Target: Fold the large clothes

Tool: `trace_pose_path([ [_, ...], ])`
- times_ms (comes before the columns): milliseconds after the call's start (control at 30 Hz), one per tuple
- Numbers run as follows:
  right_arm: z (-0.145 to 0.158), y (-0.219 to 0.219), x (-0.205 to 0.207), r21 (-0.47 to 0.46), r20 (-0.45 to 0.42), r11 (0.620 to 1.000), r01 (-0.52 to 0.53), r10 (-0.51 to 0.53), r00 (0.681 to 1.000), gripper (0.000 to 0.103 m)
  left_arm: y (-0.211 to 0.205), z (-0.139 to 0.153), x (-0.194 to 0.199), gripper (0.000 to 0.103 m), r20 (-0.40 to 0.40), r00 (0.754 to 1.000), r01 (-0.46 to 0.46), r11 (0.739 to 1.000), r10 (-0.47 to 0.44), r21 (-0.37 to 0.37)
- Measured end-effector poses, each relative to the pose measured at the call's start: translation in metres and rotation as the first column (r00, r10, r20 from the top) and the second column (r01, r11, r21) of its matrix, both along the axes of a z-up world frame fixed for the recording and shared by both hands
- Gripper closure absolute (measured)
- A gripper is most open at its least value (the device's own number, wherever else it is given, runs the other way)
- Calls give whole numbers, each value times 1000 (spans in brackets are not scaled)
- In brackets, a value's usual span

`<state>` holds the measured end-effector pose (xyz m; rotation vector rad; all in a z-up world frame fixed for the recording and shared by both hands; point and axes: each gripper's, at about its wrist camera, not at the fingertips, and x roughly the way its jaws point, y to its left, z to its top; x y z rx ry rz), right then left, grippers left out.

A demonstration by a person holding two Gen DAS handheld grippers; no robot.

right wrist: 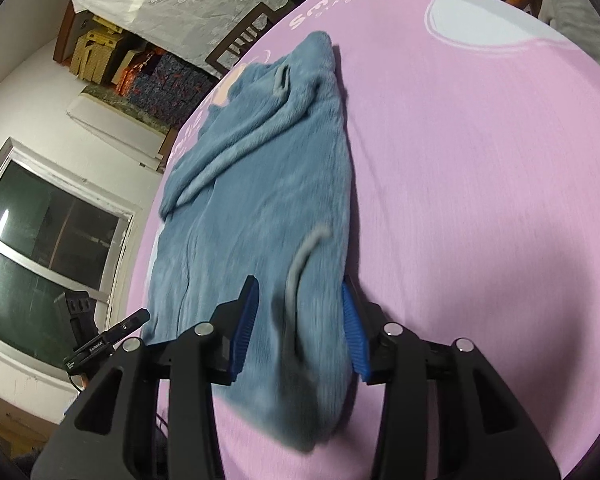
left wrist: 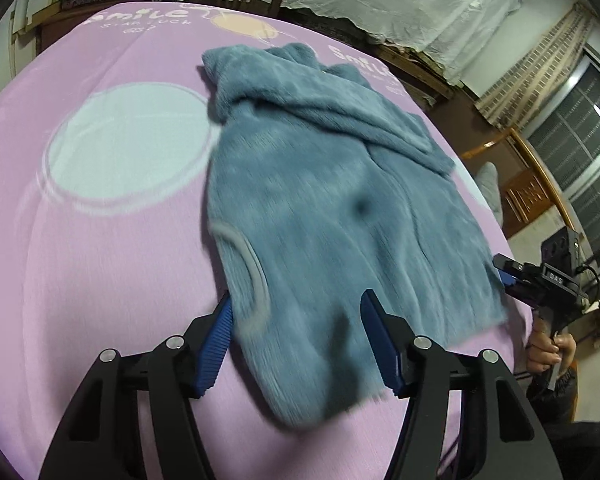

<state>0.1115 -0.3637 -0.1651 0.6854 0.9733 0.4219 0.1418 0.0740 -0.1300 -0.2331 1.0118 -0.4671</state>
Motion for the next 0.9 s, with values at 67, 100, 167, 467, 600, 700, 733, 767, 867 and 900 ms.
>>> trace_pose_path([
  [67, -1, 2, -13, 9, 1, 1000, -18, 18, 1000, 62, -3, -1, -14, 40, 6, 1000, 15, 1000, -15, -4],
  [100, -1, 4, -19, 10, 3, 1000, -24, 24, 1000, 62, -4, -2, -18, 42, 8, 1000, 21, 1000, -21, -5],
  [167, -1, 8, -32, 7, 8, 999, -43, 43, 999, 62, -7, -3, -24, 49, 11, 999, 30, 1000, -30, -7],
  [467, -4, 20, -44, -9, 24, 996, -83, 84, 996, 84, -10, -6, -13, 83, 10, 1000, -9, 1000, 9, 24],
  [600, -1, 21, -47, -14, 53, 997, -82, 82, 995, 88, -8, 1, -15, 89, 34, 999, -29, 999, 28, 38],
  [700, 8, 18, -44, 25, 75, 997, -78, 76, 994, 88, -11, 14, -17, 89, 76, 997, -34, 998, 30, 49],
  [733, 14, 17, -42, 40, 88, 996, -81, 77, 993, 88, -12, 20, -17, 89, 90, 995, -34, 998, 29, 49],
  [767, 19, 17, -41, 46, 97, 995, -83, 78, 992, 88, -14, 28, -16, 89, 112, 993, -34, 998, 28, 51],
  [867, 38, 17, -36, 61, 136, 994, -88, 79, 988, 88, -14, 46, -14, 89, 157, 987, -42, 998, 34, 51],
  [900, 43, 17, -33, 66, 147, 994, -88, 78, 986, 88, -14, 51, -12, 89, 170, 985, -44, 998, 35, 50],
])
